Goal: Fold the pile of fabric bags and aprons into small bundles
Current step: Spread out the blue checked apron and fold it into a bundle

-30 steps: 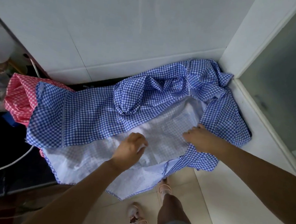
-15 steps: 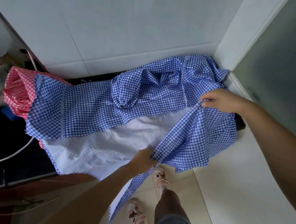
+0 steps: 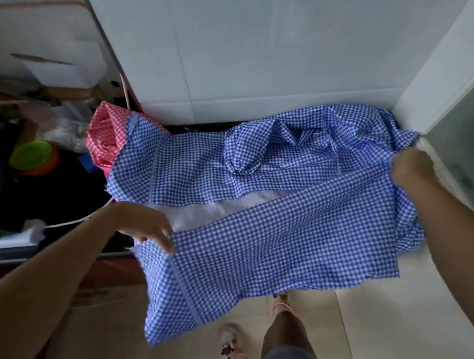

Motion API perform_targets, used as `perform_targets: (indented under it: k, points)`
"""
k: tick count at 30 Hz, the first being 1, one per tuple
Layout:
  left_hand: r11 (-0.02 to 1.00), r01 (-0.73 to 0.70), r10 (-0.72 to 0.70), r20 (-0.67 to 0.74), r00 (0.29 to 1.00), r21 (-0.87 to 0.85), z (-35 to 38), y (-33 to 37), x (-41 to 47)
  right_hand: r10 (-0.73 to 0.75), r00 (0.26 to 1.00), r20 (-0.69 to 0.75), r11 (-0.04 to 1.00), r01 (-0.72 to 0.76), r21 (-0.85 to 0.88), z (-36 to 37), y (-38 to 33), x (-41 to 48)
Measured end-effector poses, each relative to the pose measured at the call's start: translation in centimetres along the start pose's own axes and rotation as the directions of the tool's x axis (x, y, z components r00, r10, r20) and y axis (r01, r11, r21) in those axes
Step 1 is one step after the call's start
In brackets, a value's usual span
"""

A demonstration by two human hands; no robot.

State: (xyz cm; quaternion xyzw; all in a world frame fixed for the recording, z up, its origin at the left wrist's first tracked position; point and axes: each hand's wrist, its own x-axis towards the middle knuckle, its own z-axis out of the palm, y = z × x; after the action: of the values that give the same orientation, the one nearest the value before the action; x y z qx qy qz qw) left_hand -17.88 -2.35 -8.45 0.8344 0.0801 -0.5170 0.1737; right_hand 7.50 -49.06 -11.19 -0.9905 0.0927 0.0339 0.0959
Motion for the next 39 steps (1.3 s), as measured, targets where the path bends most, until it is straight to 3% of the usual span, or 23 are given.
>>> perform_targets:
  k: [2,4,7,9,11,14,17,22,24,26,28,30,32,34,35,37,39]
  points:
    - [0.989,-0.055,0.041,-0.103,0.994,-0.140,-0.5,-2.1,-0.2,0.035,0.999,0.024,0.999,-0.036,0.027,0.7,-0.9,-0.5]
    - [0.966,-0.163,0.078,-0.376,0.923,-0.200,-1.1,-2.9,0.6,-0.016,0.999,0.050,0.998,0.014,0.056,1.7,-2.8,-2.3]
    - [0.992,-0.128,0.106,-0.556,0.824,0.000,-1.6,-2.7,2.5,-0.148,0.985,0.093,0.978,0.132,0.159,4.5,-6.6,-7.1]
    - [0.997,-0.044,0.075,-0.623,0.779,0.065,-1.1,-2.5,3.6,-0.324,0.946,0.033,0.936,0.315,0.157,6.9,-8.3,-10.8]
    - [1.000,0.031,-0.019,-0.677,0.736,0.005,-0.5,-2.5,4.5,-0.508,0.858,0.073,0.858,0.497,0.130,9.5,-9.0,-13.2]
    - [0.989,0.143,-0.127,-0.741,0.659,-0.042,1.0,-3.0,5.8,-0.524,0.822,0.222,0.851,0.496,0.174,11.5,-9.0,-14.4]
    - [0.982,0.162,-0.176,-0.766,0.618,-0.095,2.2,-4.4,6.9,-0.500,0.839,0.214,0.858,0.447,0.251,11.6,-9.0,-13.5]
    - [0.933,0.341,-0.270,-0.846,0.460,-0.112,1.9,-5.5,6.1,-0.500,0.801,0.329,0.866,0.462,0.191,10.9,-9.2,-11.6]
    - [0.934,0.251,-0.341,-0.848,0.405,-0.255,1.2,-4.9,5.7,-0.512,0.774,0.372,0.855,0.501,0.133,11.0,-9.9,-11.7]
    - [0.923,0.011,-0.366,-0.871,0.328,-0.384,0.8,-3.2,5.9,-0.512,0.758,0.403,0.842,0.536,0.062,11.2,-10.8,-12.4]
    - [0.932,-0.248,-0.208,-0.951,0.227,-0.263,1.1,1.2,6.4,-0.485,0.767,0.421,0.852,0.523,0.029,11.4,-11.7,-12.9]
    - [0.895,-0.431,-0.003,-0.968,0.251,-0.115,2.8,7.3,7.6,-0.465,0.783,0.413,0.870,0.491,0.049,11.4,-12.1,-13.1]
    - [0.867,-0.493,0.143,-0.911,0.387,-0.073,4.8,12.8,9.8,-0.481,0.785,0.391,0.876,0.450,0.174,11.2,-11.9,-13.4]
    - [0.924,-0.374,0.148,-0.822,0.550,-0.084,6.3,16.1,12.4,-0.509,0.801,0.315,0.846,0.399,0.353,10.5,-10.8,-13.9]
    - [0.953,-0.296,0.139,-0.790,0.598,-0.056,6.6,17.1,13.7,-0.506,0.823,0.258,0.823,0.370,0.431,9.9,-9.5,-14.3]
    - [0.984,-0.177,0.118,-0.771,0.626,0.007,6.9,16.6,14.8,-0.469,0.878,0.094,0.752,0.341,0.564,8.5,-7.1,-15.8]
    - [0.987,-0.142,0.144,-0.784,0.604,0.072,6.7,15.5,15.1,-0.232,0.966,-0.115,0.699,0.248,0.671,7.6,-3.6,-17.1]
